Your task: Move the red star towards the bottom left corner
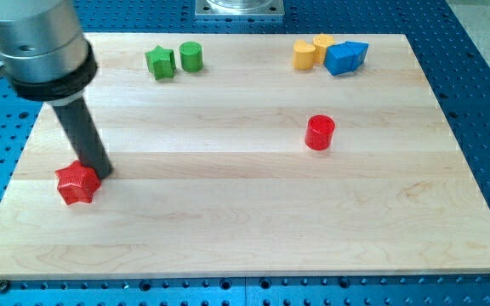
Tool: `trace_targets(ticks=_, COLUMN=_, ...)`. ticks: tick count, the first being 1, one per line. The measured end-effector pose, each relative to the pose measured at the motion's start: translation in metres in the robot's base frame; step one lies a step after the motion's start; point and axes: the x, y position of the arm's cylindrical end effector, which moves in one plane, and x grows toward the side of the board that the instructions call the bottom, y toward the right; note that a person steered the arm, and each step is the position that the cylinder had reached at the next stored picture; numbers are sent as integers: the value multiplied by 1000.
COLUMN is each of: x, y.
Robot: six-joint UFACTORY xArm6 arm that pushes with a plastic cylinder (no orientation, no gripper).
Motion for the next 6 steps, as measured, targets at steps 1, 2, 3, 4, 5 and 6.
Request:
trace_targets(ticks=1, x=6, y=-26)
trace_targets(ticks=2, x=36, y=-27)
trace_targets(ticks=3, x=56, y=-29)
trace_targets(ticks=4, x=62, y=-29)
trace_targets(ticks=5, x=62, y=-28)
trace_targets(ticks=6, x=67, y=21)
